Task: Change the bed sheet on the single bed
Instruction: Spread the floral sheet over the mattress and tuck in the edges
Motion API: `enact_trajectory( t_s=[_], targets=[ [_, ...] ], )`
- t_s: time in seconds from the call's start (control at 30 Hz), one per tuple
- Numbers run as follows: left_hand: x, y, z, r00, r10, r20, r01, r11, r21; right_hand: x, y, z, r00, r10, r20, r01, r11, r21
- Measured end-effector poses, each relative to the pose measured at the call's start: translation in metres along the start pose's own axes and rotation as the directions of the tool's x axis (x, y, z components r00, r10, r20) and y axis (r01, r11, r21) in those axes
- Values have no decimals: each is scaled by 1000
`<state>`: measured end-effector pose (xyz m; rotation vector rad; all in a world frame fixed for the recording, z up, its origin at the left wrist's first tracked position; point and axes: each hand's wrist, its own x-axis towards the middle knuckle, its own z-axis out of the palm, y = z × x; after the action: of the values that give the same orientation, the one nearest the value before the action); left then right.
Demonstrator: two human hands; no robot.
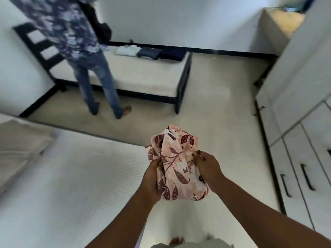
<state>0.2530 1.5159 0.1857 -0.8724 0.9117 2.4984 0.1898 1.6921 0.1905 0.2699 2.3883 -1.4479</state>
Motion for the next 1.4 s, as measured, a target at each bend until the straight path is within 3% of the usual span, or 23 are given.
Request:
enact_trajectory(
  t_s=[0.23,0.33,0.53,0.67,0.77,0.9,0.97,1.03,1.1,1.17,1.23,1.4],
  targets=[
    [12,37,-47,961,131,-245,-184,961,-208,74,-51,67,961,-93,260,120,989,-91],
    [26,56,-50,905,210,-369,-311,920,-239,113,-71,90,920,-36,389,40,999,-2],
    [43,94,-37,784,391,-483,-582,734,-350,195,-104,127,702,208,681,-327,944,48],
    [46,101,-28,733,324,-598,-621,677,-395,216,-131,148,558,204,804,-369,929,20],
    [49,98,-24,601,260,-756,-673,674,-304,216,-150,165,521,182,834,-293,956,-26],
    [52,97,-16,317,331,-889,-774,632,-41,213,-165,189,447,160,880,-189,978,-82],
    [55,101,-7,200,405,-892,-758,641,121,211,-171,200,422,150,894,-168,982,-86],
    [64,105,-9,130,450,-884,-727,649,223,207,-178,212,406,142,903,-171,982,-78],
    [70,110,-18,52,471,-881,-569,739,361,204,-187,226,379,134,916,-170,983,-73],
    [78,117,-35,16,459,-888,-316,845,431,200,-198,239,353,133,926,-145,986,-86],
    [88,125,-50,-1,496,-868,-228,845,483,196,-208,251,331,126,935,-81,991,-105],
    [104,155,-82,-50,519,-853,-432,759,487,202,-234,287,317,91,944,97,987,-128]
  ],
)
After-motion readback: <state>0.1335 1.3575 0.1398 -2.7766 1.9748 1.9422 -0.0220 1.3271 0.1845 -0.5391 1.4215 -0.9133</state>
